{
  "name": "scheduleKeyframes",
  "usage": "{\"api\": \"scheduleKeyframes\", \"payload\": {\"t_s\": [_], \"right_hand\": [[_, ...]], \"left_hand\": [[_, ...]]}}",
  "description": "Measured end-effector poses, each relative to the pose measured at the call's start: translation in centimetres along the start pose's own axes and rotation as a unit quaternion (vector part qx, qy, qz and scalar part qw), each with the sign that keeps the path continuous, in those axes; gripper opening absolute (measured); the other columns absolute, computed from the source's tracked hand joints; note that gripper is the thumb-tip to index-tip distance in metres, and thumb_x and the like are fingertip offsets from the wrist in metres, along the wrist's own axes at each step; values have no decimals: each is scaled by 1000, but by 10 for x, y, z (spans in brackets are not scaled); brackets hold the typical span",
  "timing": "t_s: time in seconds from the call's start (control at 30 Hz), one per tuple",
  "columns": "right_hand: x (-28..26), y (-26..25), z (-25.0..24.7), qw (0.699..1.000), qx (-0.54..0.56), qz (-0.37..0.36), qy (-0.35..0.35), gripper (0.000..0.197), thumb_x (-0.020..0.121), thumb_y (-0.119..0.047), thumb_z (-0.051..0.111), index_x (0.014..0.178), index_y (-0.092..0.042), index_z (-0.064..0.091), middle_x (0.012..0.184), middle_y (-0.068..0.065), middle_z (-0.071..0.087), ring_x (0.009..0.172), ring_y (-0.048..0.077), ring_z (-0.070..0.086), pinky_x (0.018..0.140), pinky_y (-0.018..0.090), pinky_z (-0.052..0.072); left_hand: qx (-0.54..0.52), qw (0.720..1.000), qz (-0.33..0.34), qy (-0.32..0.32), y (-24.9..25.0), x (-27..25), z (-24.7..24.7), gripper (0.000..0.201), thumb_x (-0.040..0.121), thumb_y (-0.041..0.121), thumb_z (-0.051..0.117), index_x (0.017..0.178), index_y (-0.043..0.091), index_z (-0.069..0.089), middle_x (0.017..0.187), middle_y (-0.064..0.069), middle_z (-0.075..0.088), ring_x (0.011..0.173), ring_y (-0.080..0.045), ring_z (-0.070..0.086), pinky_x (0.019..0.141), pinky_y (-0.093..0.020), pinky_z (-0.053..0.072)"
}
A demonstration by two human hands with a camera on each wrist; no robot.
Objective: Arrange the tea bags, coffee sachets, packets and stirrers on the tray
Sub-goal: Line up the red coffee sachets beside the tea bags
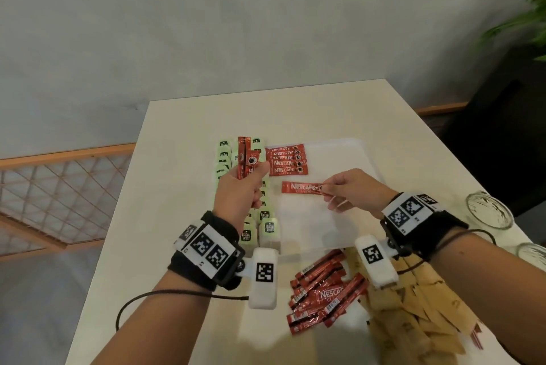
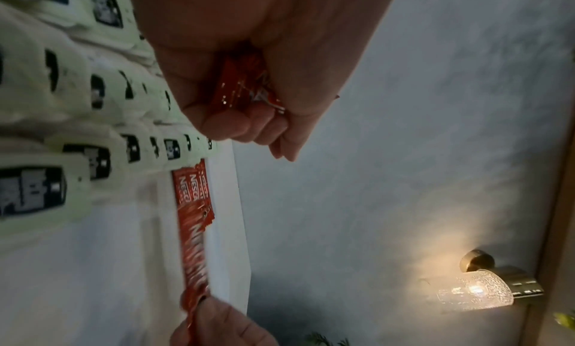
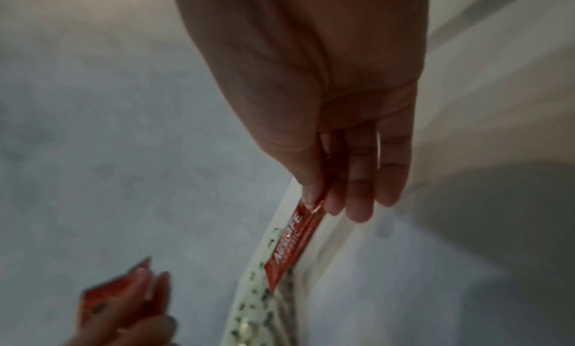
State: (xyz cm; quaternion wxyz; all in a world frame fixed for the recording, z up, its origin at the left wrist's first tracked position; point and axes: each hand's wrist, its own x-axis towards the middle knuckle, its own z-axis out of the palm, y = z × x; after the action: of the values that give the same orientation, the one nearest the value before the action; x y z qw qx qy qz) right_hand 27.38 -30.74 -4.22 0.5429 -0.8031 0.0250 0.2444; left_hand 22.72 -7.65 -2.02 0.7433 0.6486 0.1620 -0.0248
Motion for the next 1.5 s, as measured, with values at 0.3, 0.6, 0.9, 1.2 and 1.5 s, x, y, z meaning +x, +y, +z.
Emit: {"api": "scheduleKeyframes", "payload": {"t_s": [0.3, 0.6, 0.9, 1.2, 1.5], "right_hand": [[51, 3, 14, 992, -46, 82, 85, 18, 80, -12, 78, 86, 3, 68, 74, 12, 70, 57, 18, 63, 62, 30, 57], [80, -7, 20, 991, -44, 42, 116, 24, 78, -10, 79, 84, -9, 56, 72, 15, 67, 55, 22, 62, 60, 34, 58], [78, -13, 17, 991, -61, 32, 117, 40, 79, -25, 80, 98, -8, 50, 77, 14, 65, 57, 20, 62, 57, 33, 57], [-7, -30, 32, 994, 63, -82, 21, 34, 92, -39, 62, 97, -7, 70, 81, 5, 64, 62, 14, 58, 65, 29, 53], [-61, -29, 29, 986, 71, -153, 9, 18, 88, -21, 70, 94, -5, 76, 64, -4, 63, 58, 9, 54, 61, 18, 49]], "left_hand": [[32, 999, -1, -19, -1, 2, -14, 21, 92, 25, 66, 78, 20, 51, 56, 6, 40, 47, -9, 35, 45, -22, 36], [47, 997, -44, -35, -6, 8, -31, 10, 93, 22, 63, 92, 13, 57, 58, 4, 46, 45, -10, 38, 42, -24, 39], [-11, 980, -128, -153, -5, -3, -33, 23, 101, 11, 48, 115, 2, 63, 81, -8, 70, 63, -17, 66, 69, -36, 62], [96, 981, -75, -154, -7, -29, -10, 17, 96, 24, 61, 97, 7, 59, 69, 1, 69, 40, -7, 39, 37, -18, 32], [171, 970, -14, -173, 8, -61, -1, 18, 91, 34, 66, 90, 16, 61, 73, 3, 64, 43, -6, 33, 41, -20, 27]]}}
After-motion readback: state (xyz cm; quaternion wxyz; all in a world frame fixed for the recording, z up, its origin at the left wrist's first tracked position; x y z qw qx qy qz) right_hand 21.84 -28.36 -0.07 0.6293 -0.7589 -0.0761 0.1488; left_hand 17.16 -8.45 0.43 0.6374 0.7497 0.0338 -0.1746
